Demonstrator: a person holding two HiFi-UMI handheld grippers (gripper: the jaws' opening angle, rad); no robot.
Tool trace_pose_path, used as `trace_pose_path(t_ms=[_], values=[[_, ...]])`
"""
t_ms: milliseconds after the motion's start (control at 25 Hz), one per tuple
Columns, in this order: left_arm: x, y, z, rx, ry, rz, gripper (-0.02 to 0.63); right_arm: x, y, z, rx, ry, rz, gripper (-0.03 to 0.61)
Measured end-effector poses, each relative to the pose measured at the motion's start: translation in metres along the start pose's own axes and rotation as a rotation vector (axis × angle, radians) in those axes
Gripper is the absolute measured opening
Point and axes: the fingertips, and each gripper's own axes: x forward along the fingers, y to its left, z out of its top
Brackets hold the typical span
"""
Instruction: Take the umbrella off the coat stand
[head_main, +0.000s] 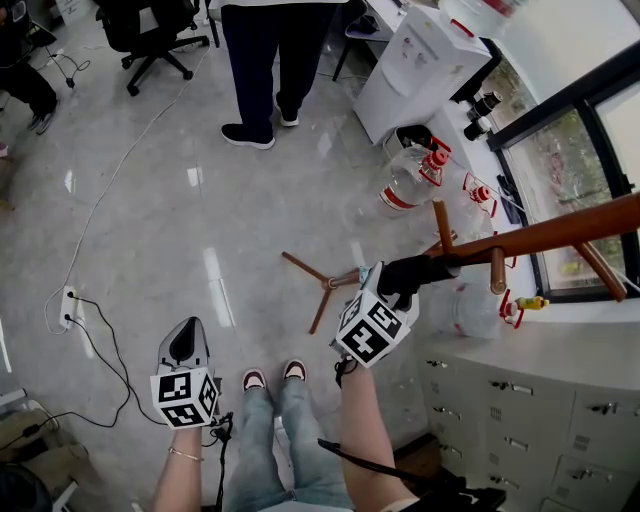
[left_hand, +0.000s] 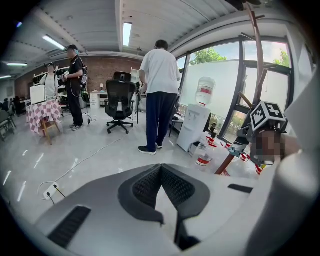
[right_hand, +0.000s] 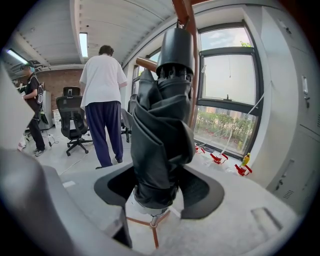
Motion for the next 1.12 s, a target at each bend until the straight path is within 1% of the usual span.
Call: trace_pose_path(t_ms=[320,560,840,1120], values=[[0.002,-0.006,-0.004,-0.006,0.000,-0.004,0.005,-0.002,-0.002,-0.002,-0.002,0.013,0.033,0.243],[-0.001,-0.014,-0.001,-0.001,-0.013,-0.017,0.005,-0.007,-0.005,-0.005,-0.015,0.014,0.037,0.233],[-0.008,-0.016,-0.002,0.006,-0.020,-0.018,0.005,-0.013,0.000,-0.005,-0.045,0.014,0.096,0.229],[-0.019,-0.017,-0.002,0.012,-0.033,-0.019,0.005,-0.026,-0.002,-0.004,-0.062,-0.001,0.105,0.228]])
